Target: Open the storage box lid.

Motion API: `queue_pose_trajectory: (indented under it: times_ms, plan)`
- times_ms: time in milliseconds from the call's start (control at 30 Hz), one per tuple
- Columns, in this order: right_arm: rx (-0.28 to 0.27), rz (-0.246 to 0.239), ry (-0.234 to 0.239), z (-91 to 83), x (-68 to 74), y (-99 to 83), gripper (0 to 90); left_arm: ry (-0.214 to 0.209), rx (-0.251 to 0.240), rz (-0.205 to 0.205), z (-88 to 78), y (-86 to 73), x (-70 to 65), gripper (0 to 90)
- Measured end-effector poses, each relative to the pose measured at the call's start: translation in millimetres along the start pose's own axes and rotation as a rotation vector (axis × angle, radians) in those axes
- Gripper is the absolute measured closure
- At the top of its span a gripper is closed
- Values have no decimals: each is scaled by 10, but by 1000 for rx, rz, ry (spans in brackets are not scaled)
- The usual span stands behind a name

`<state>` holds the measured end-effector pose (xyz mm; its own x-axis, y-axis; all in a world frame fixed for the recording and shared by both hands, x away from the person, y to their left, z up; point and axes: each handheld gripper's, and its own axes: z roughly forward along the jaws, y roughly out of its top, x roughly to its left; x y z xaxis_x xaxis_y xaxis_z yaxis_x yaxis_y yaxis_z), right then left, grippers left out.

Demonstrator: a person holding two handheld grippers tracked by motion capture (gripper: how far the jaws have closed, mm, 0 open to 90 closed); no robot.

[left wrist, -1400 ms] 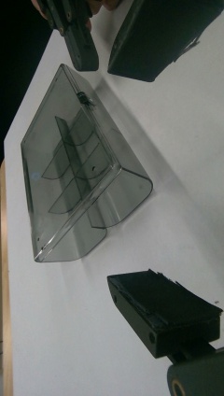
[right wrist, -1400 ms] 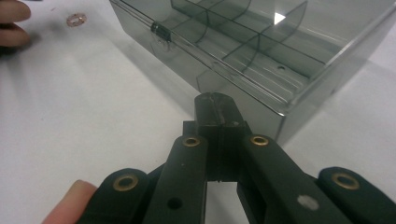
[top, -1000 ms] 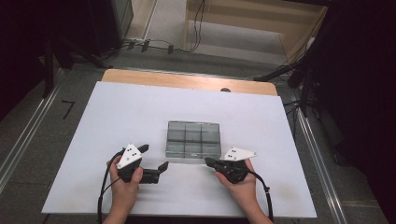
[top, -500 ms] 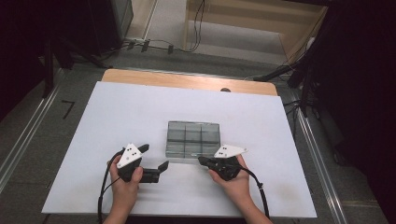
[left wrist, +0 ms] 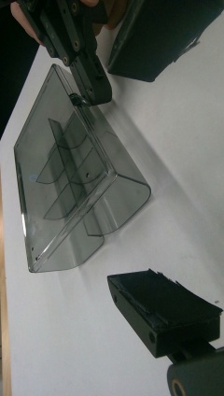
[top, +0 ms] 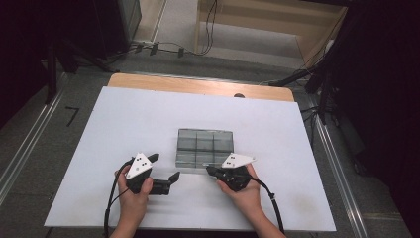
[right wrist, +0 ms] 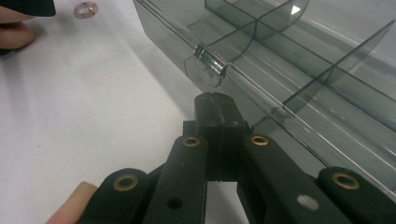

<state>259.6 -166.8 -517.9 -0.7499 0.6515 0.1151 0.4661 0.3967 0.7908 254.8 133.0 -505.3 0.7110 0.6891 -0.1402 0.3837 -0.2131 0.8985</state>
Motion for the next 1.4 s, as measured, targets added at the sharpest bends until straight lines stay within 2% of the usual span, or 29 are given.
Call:
queue_pose_trajectory:
  times_ms: [200, 333, 1400]
  plan:
    - [3, -6, -3, 17, 15, 9, 884, 1, 7, 11, 10, -1, -13, 19]
    - [-5, 8, 9, 26, 21, 21, 885, -2, 7, 13, 8, -2, -15, 19]
    - [-26, 2, 24, 13, 36, 27, 884, -3, 3, 12, 1, -7, -18, 19]
